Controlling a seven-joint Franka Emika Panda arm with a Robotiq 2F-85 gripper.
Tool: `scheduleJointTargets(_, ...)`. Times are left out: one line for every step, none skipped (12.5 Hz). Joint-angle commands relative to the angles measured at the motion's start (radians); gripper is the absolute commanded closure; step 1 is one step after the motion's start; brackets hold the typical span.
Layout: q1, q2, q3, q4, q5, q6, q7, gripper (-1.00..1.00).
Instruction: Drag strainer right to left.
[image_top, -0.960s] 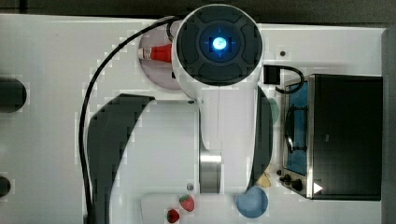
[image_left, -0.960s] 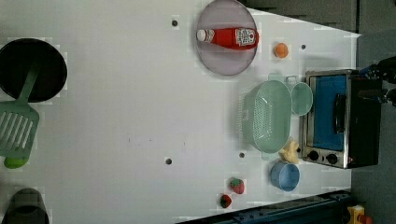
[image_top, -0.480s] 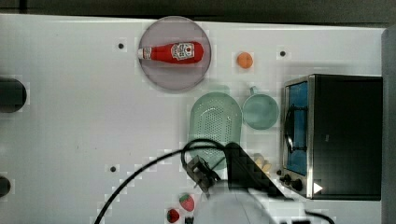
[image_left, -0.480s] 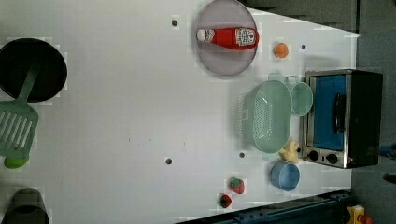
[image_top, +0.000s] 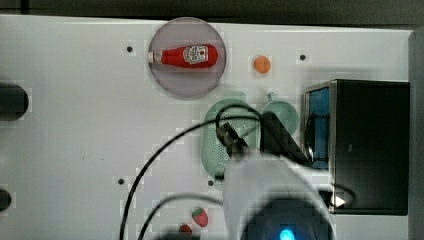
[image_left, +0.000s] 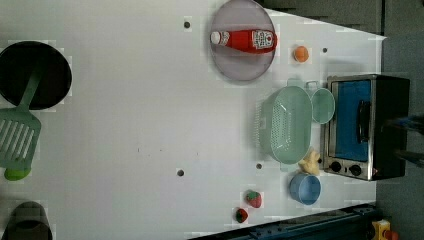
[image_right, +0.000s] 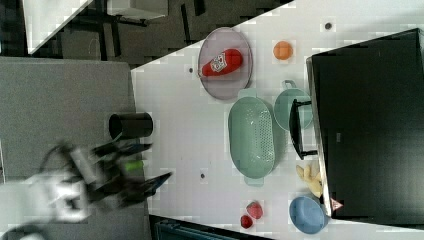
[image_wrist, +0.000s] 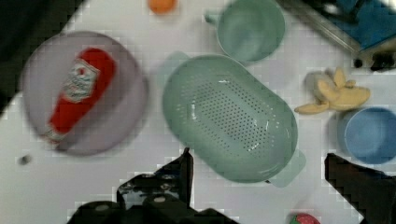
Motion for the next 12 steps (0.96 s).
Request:
scheduleJointTargets(-0.012,0.167,0.020,-0.158,0.002,0.165,0.245,-1.00)
scheduleJointTargets(-0.011,0.225,0.021,-0.176,0.002,0.255,0.321,-1.00)
scheduleJointTargets(-0.010,0.284,0.023,-0.188,0.002,0.334,0.388,-1.00)
scheduleJointTargets(-0.010,0.344,0.028,-0.191,0.002,0.406,0.441,-1.00)
scheduleJointTargets(-0.010,0.400,0.033,-0.190,0.002,0.469,0.475,-1.00)
scheduleJointTargets(-0.009,0.451,0.038,-0.190,0.002,0.525,0.495,-1.00)
scheduleJointTargets(-0.009,0.497,0.045,-0.191,0.002,0.575,0.514,-1.00)
scheduleJointTargets(-0.008,0.539,0.049,-0.191,0.003,0.616,0.536,-1.00)
scheduleJointTargets(-0.007,0.575,0.053,-0.191,0.005,0.646,0.567,-1.00)
scheduleJointTargets(-0.007,0.608,0.056,-0.192,0.005,0.669,0.580,-1.00)
scheduleJointTargets(-0.004,0.636,0.059,-0.191,0.005,0.689,0.581,-1.00)
scheduleJointTargets(0.003,0.663,0.061,-0.191,0.005,0.704,0.582,-1.00)
